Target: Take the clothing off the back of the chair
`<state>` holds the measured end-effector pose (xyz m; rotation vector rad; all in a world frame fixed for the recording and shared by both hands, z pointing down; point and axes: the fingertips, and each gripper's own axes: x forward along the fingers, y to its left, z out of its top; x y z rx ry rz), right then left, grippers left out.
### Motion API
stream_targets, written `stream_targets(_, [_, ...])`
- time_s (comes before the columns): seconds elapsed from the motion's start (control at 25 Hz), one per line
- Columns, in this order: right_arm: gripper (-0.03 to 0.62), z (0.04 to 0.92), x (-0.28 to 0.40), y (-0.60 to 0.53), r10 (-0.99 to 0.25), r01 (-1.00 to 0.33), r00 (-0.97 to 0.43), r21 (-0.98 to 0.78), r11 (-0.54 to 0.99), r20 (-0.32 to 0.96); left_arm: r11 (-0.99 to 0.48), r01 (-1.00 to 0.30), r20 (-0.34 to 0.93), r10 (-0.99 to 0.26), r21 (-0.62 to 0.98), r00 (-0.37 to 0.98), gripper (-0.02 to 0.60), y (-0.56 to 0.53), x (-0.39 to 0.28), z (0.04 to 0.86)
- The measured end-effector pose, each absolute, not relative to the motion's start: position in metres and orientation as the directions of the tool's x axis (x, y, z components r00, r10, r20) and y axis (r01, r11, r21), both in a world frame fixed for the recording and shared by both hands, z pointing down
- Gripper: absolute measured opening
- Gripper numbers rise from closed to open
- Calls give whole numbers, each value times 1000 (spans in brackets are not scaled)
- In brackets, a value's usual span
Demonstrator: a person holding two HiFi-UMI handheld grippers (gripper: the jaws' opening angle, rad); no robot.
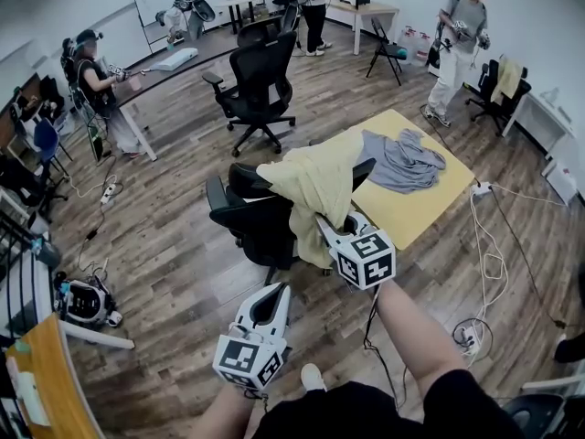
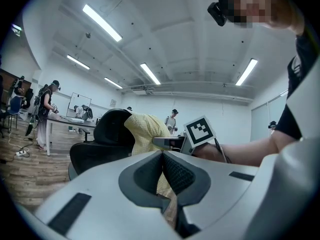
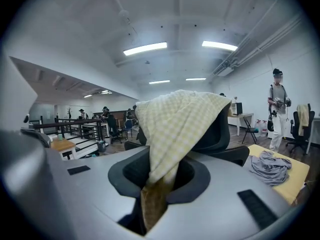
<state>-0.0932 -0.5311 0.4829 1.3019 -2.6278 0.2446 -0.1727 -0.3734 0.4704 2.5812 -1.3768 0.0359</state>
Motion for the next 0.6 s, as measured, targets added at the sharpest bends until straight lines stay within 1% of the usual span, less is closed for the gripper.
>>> stream_targets(0.28, [78, 452, -86, -503, -725, -748, -661, -106, 655, 193, -543, -823, 107, -820, 168, 563, 15, -353, -154, 459])
stream_targets(0.6, [74, 417, -65, -460, -701, -712, -702, -143, 688, 126, -542, -827, 82, -827, 146, 556, 15, -318, -129, 443])
